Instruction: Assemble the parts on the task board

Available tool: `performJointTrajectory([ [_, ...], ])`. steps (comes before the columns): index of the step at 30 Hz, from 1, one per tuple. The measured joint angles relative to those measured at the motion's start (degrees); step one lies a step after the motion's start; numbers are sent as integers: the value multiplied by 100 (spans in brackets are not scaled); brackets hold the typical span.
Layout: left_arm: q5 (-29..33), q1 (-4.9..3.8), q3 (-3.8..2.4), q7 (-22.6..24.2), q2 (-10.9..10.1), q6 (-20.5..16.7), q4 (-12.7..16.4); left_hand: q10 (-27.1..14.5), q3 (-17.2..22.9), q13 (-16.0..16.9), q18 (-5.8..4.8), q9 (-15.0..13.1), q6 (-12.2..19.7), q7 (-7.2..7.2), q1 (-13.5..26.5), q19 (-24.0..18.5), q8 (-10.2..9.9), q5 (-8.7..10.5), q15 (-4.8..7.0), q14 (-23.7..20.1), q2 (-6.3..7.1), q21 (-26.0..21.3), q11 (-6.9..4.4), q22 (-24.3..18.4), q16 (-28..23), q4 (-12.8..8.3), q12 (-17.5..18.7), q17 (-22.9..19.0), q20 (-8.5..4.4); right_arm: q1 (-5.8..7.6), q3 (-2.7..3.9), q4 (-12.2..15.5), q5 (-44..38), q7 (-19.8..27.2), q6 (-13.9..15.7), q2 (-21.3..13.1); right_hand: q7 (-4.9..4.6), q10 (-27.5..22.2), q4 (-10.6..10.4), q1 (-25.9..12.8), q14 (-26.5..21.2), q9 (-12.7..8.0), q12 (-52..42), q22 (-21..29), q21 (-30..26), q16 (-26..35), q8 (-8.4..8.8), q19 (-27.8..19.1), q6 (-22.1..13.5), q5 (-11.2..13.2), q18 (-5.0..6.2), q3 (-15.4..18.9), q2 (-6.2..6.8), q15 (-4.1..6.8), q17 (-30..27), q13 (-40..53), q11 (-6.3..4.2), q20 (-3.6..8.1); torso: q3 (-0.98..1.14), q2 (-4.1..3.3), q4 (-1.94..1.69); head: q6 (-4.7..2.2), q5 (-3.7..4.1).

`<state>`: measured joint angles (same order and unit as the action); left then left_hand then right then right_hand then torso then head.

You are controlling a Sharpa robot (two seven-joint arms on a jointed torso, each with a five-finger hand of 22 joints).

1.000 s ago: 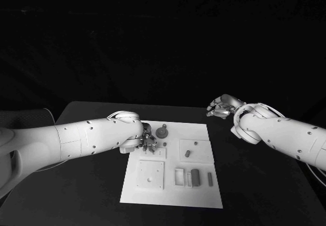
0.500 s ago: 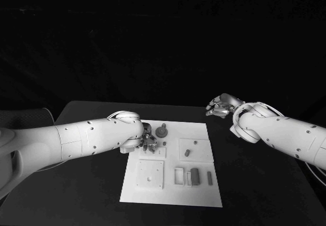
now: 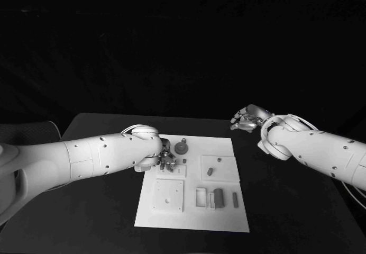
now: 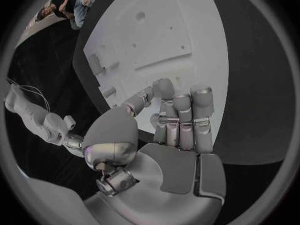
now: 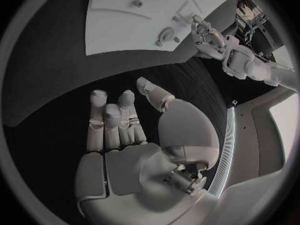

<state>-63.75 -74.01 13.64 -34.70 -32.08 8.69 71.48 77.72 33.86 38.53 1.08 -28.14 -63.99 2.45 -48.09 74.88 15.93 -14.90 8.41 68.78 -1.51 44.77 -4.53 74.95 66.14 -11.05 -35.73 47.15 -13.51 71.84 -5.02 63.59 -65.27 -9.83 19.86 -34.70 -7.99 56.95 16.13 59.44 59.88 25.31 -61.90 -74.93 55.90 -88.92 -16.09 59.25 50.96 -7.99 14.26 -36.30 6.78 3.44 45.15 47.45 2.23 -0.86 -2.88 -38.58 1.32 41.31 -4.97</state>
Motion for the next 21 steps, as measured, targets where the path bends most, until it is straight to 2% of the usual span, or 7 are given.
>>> performJointTrajectory([
  [8,-59,4,0,5,25,14,-34,1,6,0,-1,-3,-4,-3,41,-29,0,11,-1,-1,-40,4,-1,0,0,19,0,-7,-12,0,0,1,-1,0,-8,-1,0,0,0,0,-3,0,0,0,0,0,0,-9,0,0,0,0,0,-3,0,0,0,-8,-2,0,0,-9,5],
  [13,-78,54,-1,14,66,15,-61,10,-9,-1,-1,-5,-10,-10,46,-29,1,54,-1,-1,-46,4,-10,-1,22,34,0,-14,-12,0,0,23,-1,-1,-14,1,0,0,0,0,3,0,0,1,0,0,0,-9,0,0,0,0,0,2,0,0,0,-9,-2,-3,2,-3,5],
  [15,-83,67,-5,23,71,15,-76,11,-9,-1,-1,-246,-12,-12,64,-29,7,54,-1,-2,-62,4,-10,-1,22,35,0,-18,-12,0,0,29,-1,-1,-17,5,0,0,0,0,9,0,0,1,0,0,0,-9,0,0,0,0,0,7,0,0,0,-9,-2,-4,3,2,9],
  [21,-121,76,-8,53,85,15,-108,11,12,-1,-1,-391,-14,-14,84,-29,12,55,-2,-2,-53,4,-10,-2,23,57,0,-20,-12,0,0,30,-1,-4,-23,6,0,0,0,0,10,1,0,1,0,0,0,-9,0,0,0,0,0,6,0,0,0,-9,-3,-4,3,10,19],
])
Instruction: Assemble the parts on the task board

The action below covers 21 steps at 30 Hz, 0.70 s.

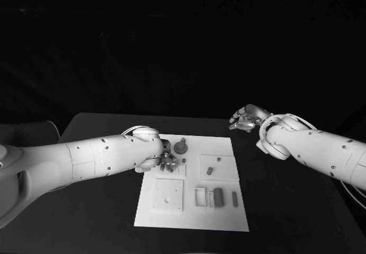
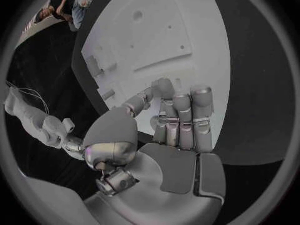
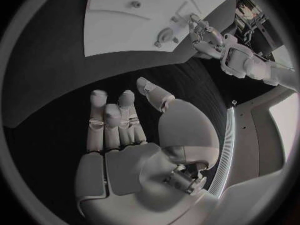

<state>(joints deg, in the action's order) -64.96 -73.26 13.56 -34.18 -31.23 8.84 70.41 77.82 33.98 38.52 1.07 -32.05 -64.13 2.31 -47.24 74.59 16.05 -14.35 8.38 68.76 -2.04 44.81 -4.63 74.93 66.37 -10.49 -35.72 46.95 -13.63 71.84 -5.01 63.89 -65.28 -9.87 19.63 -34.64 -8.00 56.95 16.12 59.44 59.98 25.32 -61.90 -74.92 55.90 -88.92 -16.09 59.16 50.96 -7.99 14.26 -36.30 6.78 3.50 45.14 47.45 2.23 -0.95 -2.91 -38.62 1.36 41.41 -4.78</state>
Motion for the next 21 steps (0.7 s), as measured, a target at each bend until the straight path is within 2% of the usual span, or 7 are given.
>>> performJointTrajectory([
  [18,-32,4,0,68,9,-24,-52,-2,29,11,0,-82,-6,-6,0,0,10,44,-9,-9,-1,22,2,-1,39,71,-22,-11,0,0,0,-1,-1,-1,-15,9,-1,0,0,0,1,0,0,0,0,0,0,-1,-1,0,0,0,0,-11,0,0,0,-1,3,3,-2,0,7],
  [21,-36,6,2,75,9,-29,-54,-2,31,10,0,-201,-7,-7,7,8,10,45,-9,-9,-8,22,3,-1,39,78,-22,-11,-8,0,0,-1,-1,-2,-17,8,-2,0,0,0,0,0,0,1,0,0,0,-1,-2,0,0,0,0,-12,0,0,0,-1,3,3,-1,0,8],
])
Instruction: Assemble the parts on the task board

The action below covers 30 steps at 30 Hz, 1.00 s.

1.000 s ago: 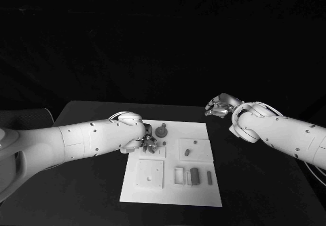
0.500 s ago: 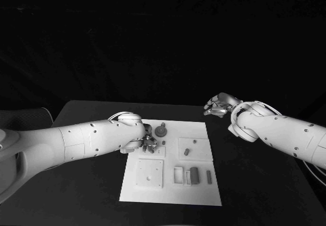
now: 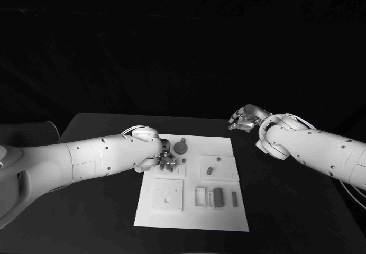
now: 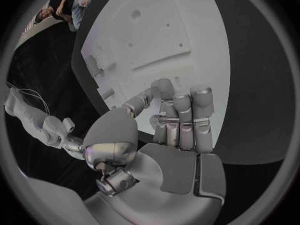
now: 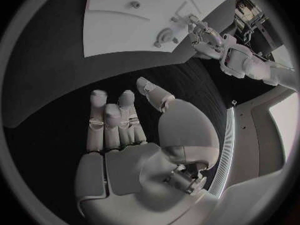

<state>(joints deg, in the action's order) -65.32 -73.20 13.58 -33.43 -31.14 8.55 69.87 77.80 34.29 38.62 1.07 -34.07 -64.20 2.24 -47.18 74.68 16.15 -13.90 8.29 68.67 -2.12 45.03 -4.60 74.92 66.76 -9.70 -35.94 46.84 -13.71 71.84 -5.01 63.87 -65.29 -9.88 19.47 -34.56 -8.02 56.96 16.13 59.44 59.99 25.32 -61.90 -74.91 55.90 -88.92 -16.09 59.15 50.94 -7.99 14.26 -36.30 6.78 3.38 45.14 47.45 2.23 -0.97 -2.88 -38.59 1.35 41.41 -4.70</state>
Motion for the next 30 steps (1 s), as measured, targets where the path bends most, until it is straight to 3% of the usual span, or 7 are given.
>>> performJointTrajectory([
  [30,3,6,3,35,41,-1,-39,18,33,4,0,-167,-6,-6,9,4,0,-1,11,11,-9,44,-3,2,21,13,-22,-12,-4,0,0,17,-1,-4,-24,-5,-7,0,0,0,7,0,0,1,0,0,0,13,-6,-22,0,0,0,4,0,0,0,11,1,-1,-3,13,11],
])
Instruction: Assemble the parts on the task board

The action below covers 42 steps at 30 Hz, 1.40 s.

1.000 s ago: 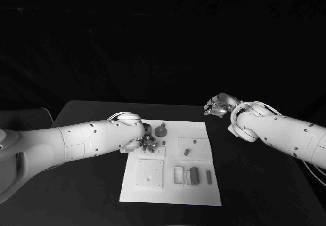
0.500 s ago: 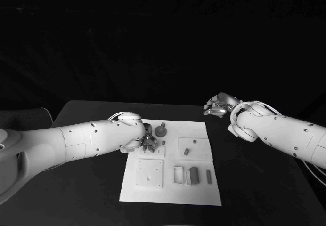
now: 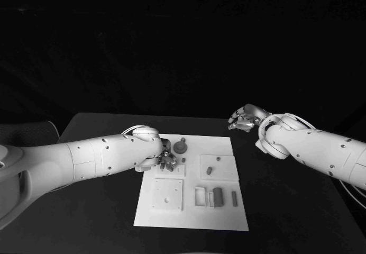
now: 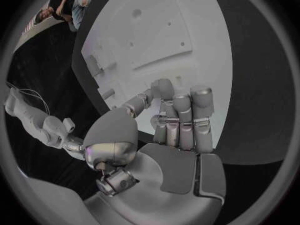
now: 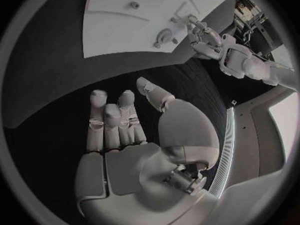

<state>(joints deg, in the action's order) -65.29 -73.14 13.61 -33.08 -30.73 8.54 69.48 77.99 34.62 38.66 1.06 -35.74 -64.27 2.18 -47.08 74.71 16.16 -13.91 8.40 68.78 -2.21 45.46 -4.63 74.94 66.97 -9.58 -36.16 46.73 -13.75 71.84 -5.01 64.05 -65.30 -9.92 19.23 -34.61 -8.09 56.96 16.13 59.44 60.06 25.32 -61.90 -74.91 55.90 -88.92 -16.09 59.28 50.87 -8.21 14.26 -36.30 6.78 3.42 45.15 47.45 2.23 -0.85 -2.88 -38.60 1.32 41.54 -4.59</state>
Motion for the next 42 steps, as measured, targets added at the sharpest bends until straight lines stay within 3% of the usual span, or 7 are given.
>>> performJointTrajectory([
  [13,0,0,0,0,-1,1,-7,-19,-28,-1,0,-99,-1,-1,14,-1,0,22,-2,-2,20,0,-18,0,6,28,-16,-14,1,0,0,14,0,-1,-8,-2,-5,0,0,0,0,-5,0,0,0,0,0,-1,-5,0,0,0,0,-1,0,0,0,-1,-3,-1,1,5,2],
  [15,0,0,0,0,-2,1,-8,-19,-110,5,0,-637,-2,-2,89,-1,3,-84,-2,-2,45,30,-18,0,46,91,-31,-26,1,0,0,16,0,-1,-8,-2,-7,0,0,0,0,-5,0,0,0,0,0,-1,-7,0,0,0,0,-1,0,0,0,-1,-3,-1,1,6,-1],
  [16,0,1,0,1,-2,1,-8,-19,-247,13,0,-1006,-3,-3,163,-1,134,-226,-2,-2,23,54,-18,0,68,47,-50,-41,1,0,0,16,0,-1,-9,-2,-7,0,0,0,-1,-5,0,0,0,0,0,-1,-7,0,0,0,0,-1,0,0,0,-1,-3,-1,1,6,-2],
  [18,0,1,0,2,-2,1,-9,-16,-360,13,0,-1182,-56,-55,251,-3,669,-250,-1,-3,23,63,-20,0,73,7,-50,-55,0,0,0,17,-1,-2,-10,-2,-8,0,0,0,-1,-5,0,0,0,0,0,-1,-8,0,0,0,0,-2,0,0,0,-2,-3,-1,0,6,-3],
  [34,-1,1,0,16,-5,5,-10,-8,-413,12,-2,-1185,-138,-136,349,-103,749,-238,72,-94,82,67,-28,-1,94,15,-50,-63,-80,0,0,18,-1,-2,-17,-2,-9,0,0,0,-7,-4,0,0,0,0,0,-10,-9,0,0,0,0,-7,0,0,0,-10,1,0,1,14,-9],
  [37,-1,1,0,19,-6,6,-12,-13,-482,12,1,-1191,-490,-236,464,-124,793,-188,114,-136,144,66,-34,-2,94,85,-49,-72,-101,0,0,18,-1,-2,-18,-5,-9,0,0,0,-7,-4,0,0,0,0,0,-11,-8,0,0,0,0,-8,0,0,0,-11,1,0,1,17,-9],
  [42,-1,1,0,20,-8,6,-14,-31,-479,11,30,-1199,-504,-217,427,-133,776,-189,133,-155,193,66,-53,-2,94,83,-49,-87,-110,0,0,18,-1,-3,-20,-8,-9,0,0,0,-9,-4,0,0,0,0,0,-11,-9,0,0,0,0,-10,0,0,0,-11,1,0,2,18,-9],
])
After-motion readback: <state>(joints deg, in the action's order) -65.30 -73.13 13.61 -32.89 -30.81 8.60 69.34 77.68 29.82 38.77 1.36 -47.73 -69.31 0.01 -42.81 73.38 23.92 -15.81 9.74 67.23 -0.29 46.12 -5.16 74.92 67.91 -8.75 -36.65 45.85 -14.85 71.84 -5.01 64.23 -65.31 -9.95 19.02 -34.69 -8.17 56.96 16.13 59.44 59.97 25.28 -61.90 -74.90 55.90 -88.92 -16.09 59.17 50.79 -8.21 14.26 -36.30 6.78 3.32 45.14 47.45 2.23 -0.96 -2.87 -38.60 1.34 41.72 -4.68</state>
